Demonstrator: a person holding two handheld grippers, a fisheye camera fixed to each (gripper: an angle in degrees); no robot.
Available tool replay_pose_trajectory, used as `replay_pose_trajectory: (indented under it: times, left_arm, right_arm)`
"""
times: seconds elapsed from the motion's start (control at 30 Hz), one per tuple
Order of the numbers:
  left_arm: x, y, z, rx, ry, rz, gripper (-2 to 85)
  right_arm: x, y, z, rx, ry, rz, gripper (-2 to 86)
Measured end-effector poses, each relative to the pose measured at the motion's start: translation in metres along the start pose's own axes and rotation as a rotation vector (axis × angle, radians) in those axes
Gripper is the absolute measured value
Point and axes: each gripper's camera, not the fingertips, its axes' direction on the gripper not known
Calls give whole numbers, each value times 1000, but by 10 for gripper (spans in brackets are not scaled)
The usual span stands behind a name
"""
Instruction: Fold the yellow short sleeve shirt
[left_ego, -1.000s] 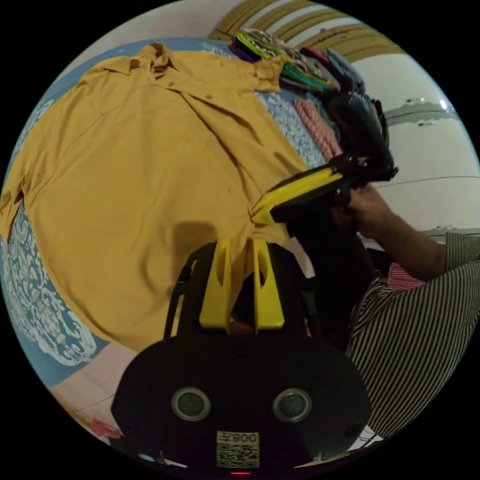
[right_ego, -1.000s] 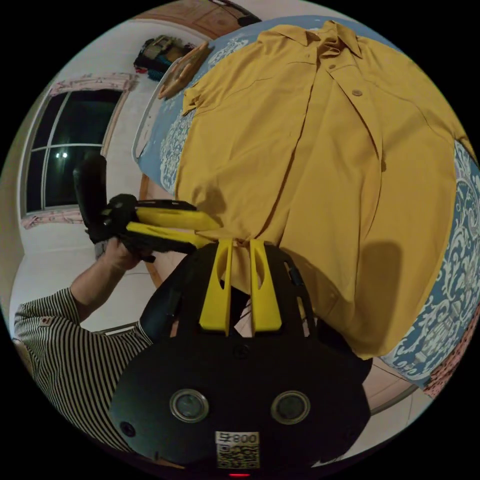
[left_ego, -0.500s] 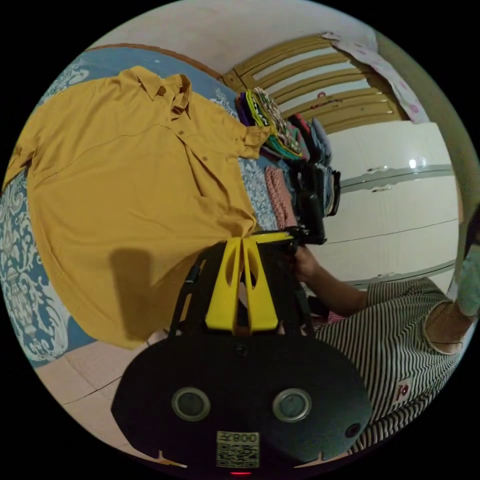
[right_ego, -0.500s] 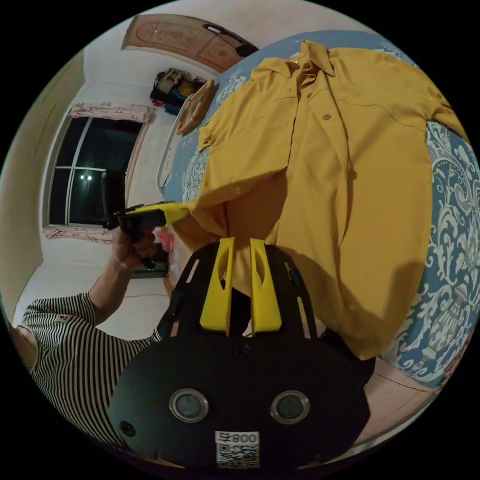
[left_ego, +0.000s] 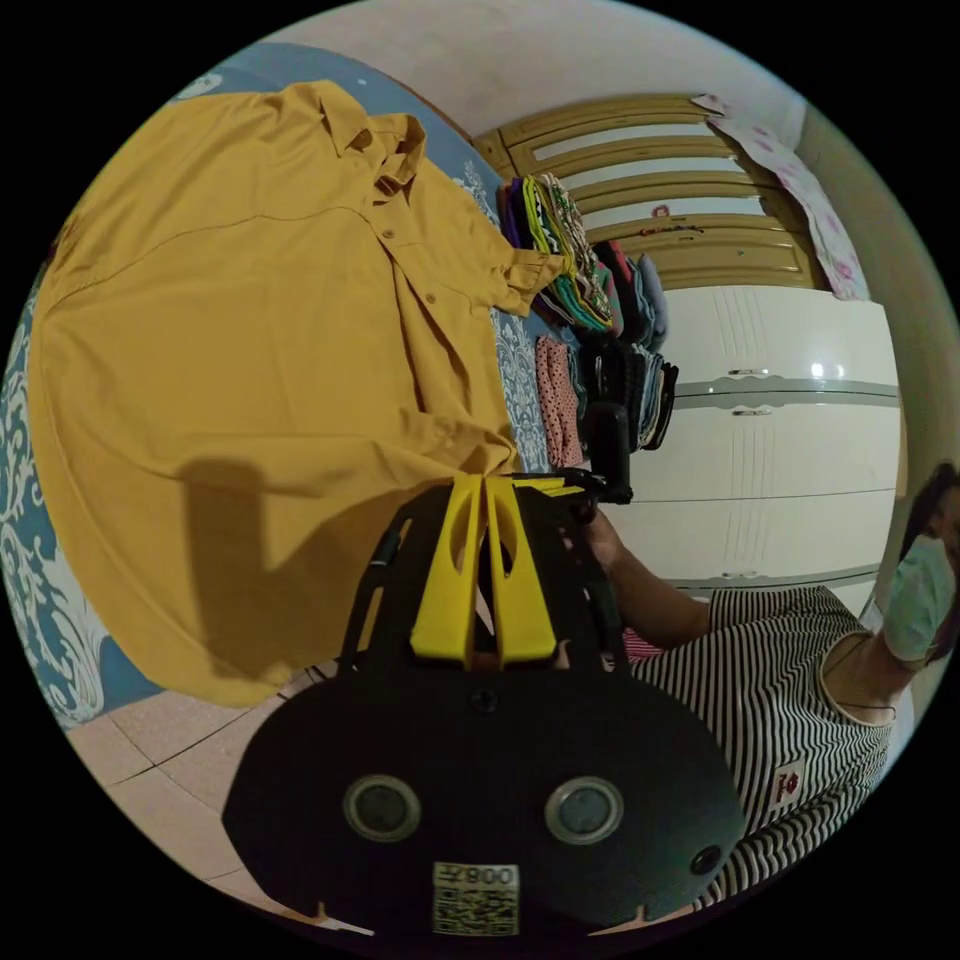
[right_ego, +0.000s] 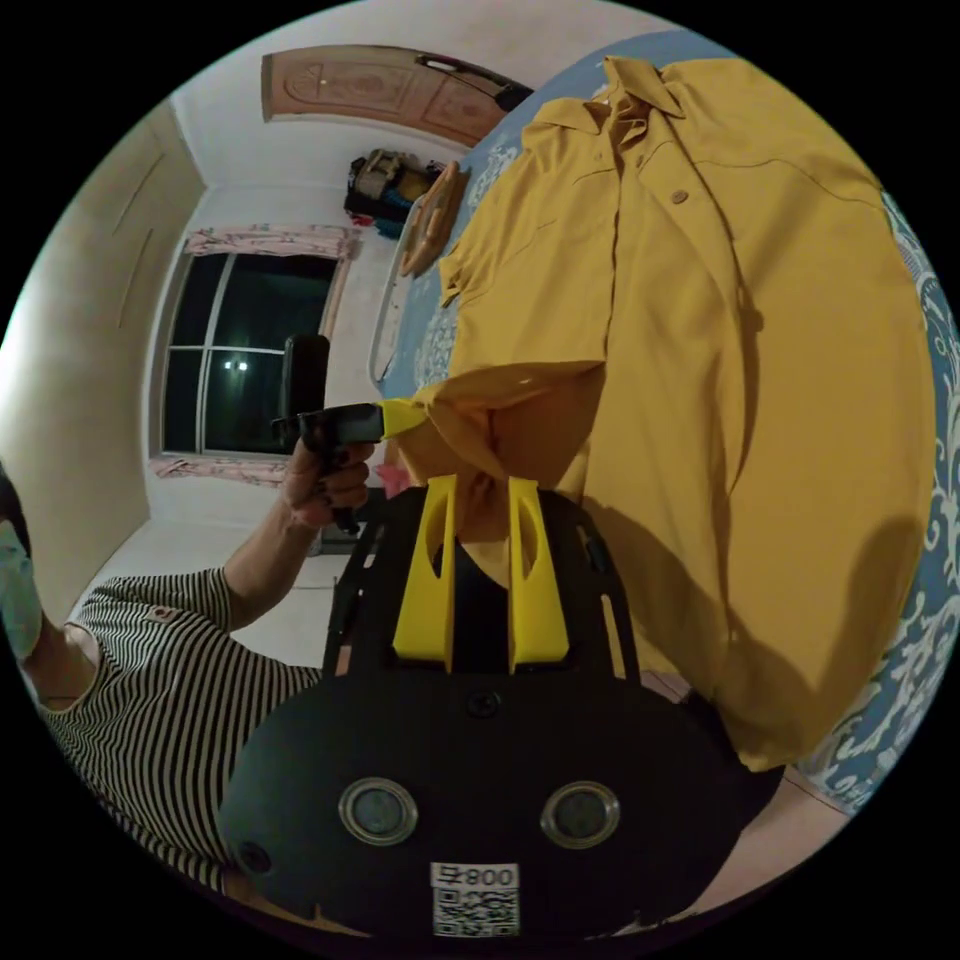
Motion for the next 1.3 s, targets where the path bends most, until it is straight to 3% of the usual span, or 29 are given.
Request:
replay_pose_trajectory:
  times: [0.23,0.53,0.93,1.13,1.3]
  left_arm:
    - [-6,2,-16,12,24,-20,3]
    - [-6,8,-36,10,9,-12,8]
    - [-39,93,-114,190,-83,-149,55]
    - [-59,165,-151,313,-335,-363,86]
    - [-81,192,-145,256,-299,-452,83]
  right_arm:
    - [-21,-11,6,1,185,-3,87]
    - [-47,-23,19,-41,238,-57,34]
    - [-86,-11,5,-46,-19,-69,2]
    - [-106,-3,16,-20,-44,-40,1]
    - [-116,0,37,5,-66,12,1]
